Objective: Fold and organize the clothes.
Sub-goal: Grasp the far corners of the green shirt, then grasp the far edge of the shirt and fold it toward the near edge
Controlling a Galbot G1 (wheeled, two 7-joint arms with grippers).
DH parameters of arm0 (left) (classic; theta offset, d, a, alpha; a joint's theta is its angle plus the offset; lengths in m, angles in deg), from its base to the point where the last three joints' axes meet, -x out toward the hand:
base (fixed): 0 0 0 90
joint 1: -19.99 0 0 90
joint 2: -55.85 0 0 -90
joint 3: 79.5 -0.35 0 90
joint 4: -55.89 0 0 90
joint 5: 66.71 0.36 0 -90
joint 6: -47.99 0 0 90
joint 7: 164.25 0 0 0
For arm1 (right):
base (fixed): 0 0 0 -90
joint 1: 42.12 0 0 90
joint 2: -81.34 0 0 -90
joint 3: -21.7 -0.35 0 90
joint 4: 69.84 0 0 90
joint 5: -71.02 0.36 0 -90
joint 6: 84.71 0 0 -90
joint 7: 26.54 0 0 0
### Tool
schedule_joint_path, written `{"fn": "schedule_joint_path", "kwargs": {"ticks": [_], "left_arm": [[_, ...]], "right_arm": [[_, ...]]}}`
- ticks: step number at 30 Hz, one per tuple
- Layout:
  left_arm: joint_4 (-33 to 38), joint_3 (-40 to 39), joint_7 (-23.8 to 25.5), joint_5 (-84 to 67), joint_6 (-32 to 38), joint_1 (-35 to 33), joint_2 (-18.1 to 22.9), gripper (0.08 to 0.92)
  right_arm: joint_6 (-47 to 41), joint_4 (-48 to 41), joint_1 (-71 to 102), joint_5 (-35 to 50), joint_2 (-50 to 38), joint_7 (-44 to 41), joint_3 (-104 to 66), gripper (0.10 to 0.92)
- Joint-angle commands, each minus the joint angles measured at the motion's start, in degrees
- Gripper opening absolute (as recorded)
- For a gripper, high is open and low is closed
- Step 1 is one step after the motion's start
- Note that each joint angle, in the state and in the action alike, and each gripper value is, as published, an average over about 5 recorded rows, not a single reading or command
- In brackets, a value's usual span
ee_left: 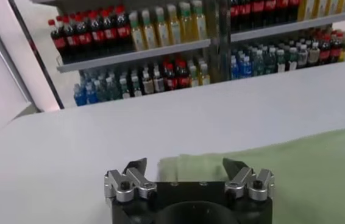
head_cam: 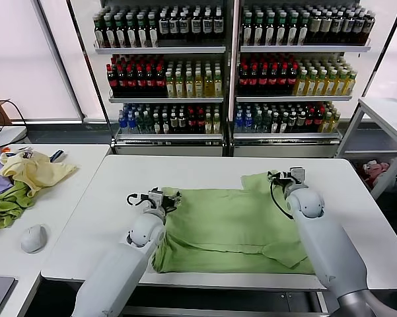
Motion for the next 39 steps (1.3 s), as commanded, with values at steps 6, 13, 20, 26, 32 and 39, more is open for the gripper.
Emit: {"fn": "schedule_joint_path", "kwargs": {"ticks": [6,13,20,26,32,39], "left_arm": [[-3.64,-0.99,0.32,-0.89,-0.93,1.64,0.55,0.81],[-2.48,-0.99,0.51,-2.44,-1.79,0.64,0.31,0.639],[-0.87,-0.83,0.66,-5.14,-1.47,0.11,-0.27,0.431],[1.71,-0.5,1.19,-7.02,0.8,-0.94,-1.29,0.258],[4.82,0.75,1.94,-8.11,4.11,-2.76,-2.79,0.158],[17.36,3.01,1.86,-8.9,6.72,-7.89,-6.51,0.153]], "right_arm": [[-2.08,-9.35,-3.77,2.5,2.17,-0.53,1.49,0.752],[-2.46,-9.1,-2.92,5.93,2.03,-0.55,1.48,0.547],[-2.41,-5.89,-1.43,7.43,1.05,-1.63,1.54,0.348],[-1.98,0.79,0.97,8.37,-0.83,-3.21,1.23,0.175],[0.22,9.43,4.77,9.43,-3.4,-3.76,-0.23,0.112],[0.88,23.95,12.26,11.33,-8.44,-3.79,-4.34,0.112]]}}
